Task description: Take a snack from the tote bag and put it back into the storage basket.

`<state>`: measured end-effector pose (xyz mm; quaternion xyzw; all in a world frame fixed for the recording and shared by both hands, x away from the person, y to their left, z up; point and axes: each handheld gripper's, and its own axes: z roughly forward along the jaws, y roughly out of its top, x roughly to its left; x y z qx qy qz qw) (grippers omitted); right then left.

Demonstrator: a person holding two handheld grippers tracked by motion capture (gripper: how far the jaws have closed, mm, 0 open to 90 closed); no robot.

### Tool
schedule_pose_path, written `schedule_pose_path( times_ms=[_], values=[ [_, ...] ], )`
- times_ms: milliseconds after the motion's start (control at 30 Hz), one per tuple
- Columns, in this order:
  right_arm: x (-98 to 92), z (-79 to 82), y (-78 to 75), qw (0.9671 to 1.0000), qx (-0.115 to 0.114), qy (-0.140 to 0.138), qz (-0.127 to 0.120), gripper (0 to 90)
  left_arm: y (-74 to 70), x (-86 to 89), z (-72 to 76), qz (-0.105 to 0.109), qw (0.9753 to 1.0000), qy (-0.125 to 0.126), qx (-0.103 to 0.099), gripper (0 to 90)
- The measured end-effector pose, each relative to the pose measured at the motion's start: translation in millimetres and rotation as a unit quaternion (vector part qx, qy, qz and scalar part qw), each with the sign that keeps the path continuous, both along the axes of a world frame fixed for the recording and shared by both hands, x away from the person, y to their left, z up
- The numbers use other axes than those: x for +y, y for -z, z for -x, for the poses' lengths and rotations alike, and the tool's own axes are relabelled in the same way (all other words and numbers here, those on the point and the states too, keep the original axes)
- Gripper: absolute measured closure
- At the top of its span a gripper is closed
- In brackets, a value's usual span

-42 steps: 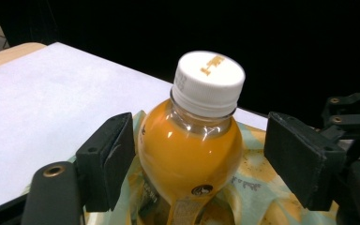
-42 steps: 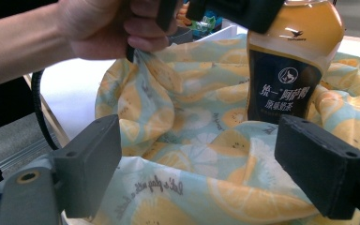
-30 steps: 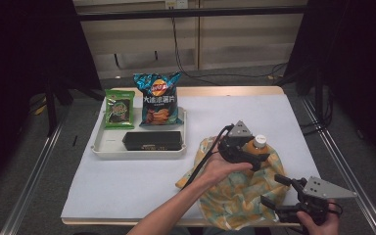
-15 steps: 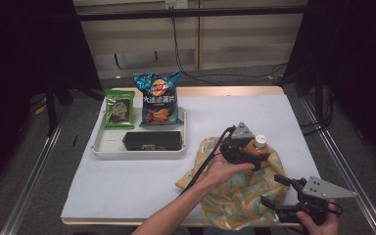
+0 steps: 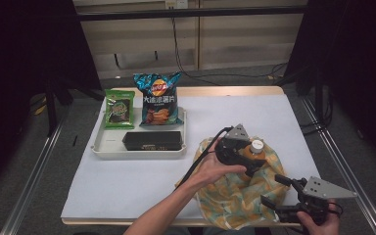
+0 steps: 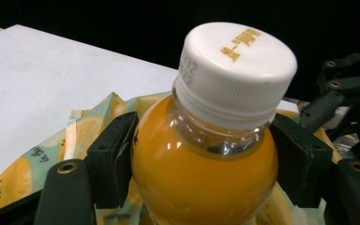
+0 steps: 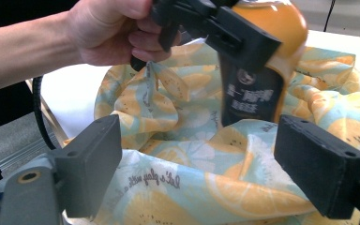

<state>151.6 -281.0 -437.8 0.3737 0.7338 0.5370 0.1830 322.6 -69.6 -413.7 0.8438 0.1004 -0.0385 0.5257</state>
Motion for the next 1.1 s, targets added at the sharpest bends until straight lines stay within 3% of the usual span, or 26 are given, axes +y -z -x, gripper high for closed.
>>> schedule_pose_path(
  times_ms=[133, 400, 533, 667, 933, 1000, 1100],
  values=[
    [0.0, 0.0, 0.0, 1.0000, -0.001, 0.001, 0.000, 14.8, -0.6, 9.2, 0.5, -0.010, 0.9998, 0.016, -0.007, 30.3],
    [0.5, -0.4, 0.1, 1.0000, -0.001, -0.002, 0.001, 14.7, -0.8, 33.0, -1.5, -0.003, 0.9996, 0.029, 0.003, 30.3],
    [0.5, -1.0, 0.4, 1.0000, 0.000, 0.001, 0.000, 14.6, 0.0, 42.5, -1.7, 0.000, 0.9994, 0.036, -0.001, 30.3],
    [1.3, -1.2, 0.4, 1.0000, -0.001, -0.002, 0.001, 14.6, -0.9, 47.2, -1.5, -0.010, 0.9985, 0.052, -0.009, 30.2],
    [3.2, -1.2, 1.0, 1.0000, 0.002, -0.008, 0.005, 14.5, 2.2, 49.3, 4.7, 0.006, 0.9999, 0.004, -0.013, 28.6],
    [4.3, -1.2, 0.8, 0.9999, 0.003, -0.009, 0.005, 14.5, 1.9, 48.6, 6.7, 0.002, 0.9998, -0.011, -0.019, 23.7],
    [4.1, -1.7, 1.1, 0.9999, 0.003, -0.009, 0.005, 14.5, 2.0, 46.0, 10.7, 0.002, 0.9995, -0.029, -0.013, 19.7]
  ],
)
